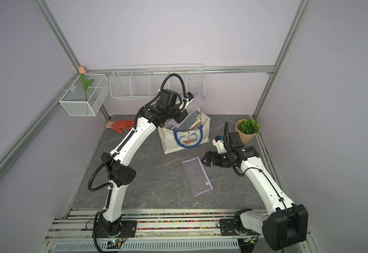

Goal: Put the pencil pouch into the canvas bag
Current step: Place the pencil pouch in the canvas bag.

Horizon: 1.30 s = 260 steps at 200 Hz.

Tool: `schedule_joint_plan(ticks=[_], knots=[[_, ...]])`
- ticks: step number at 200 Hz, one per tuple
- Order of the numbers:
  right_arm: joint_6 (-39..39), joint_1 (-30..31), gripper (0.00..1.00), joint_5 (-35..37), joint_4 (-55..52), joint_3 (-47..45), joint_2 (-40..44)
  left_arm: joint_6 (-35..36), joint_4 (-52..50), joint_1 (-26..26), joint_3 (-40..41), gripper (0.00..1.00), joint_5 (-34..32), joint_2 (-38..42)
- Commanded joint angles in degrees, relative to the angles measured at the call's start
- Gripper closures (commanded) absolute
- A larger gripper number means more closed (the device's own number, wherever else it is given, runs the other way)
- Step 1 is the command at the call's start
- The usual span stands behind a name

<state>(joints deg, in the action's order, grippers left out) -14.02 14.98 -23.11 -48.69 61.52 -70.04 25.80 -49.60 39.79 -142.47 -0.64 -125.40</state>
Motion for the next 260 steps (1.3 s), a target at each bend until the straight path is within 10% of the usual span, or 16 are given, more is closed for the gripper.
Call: schedule_joint_plan(ticks=[1, 226, 260], knots=[[1.3, -0.4, 0.0, 0.6, -0.7, 1.1, -0.7, 1.1, 0.0, -1.2, 3.8, 1.0, 3.1, 1.6], [0.2, -0.4, 0.03, 1.4, 0.0, 2.6, -2.4, -2.0, 2.5, -5.8, 3.2, 1.0, 2.7, -7.7], [0.6, -0.3, 0.03, 1.7, -0.2, 2.8, -2.1, -2.6, 4.3, -5.8, 2.2, 0.54, 0.5, -4.0]])
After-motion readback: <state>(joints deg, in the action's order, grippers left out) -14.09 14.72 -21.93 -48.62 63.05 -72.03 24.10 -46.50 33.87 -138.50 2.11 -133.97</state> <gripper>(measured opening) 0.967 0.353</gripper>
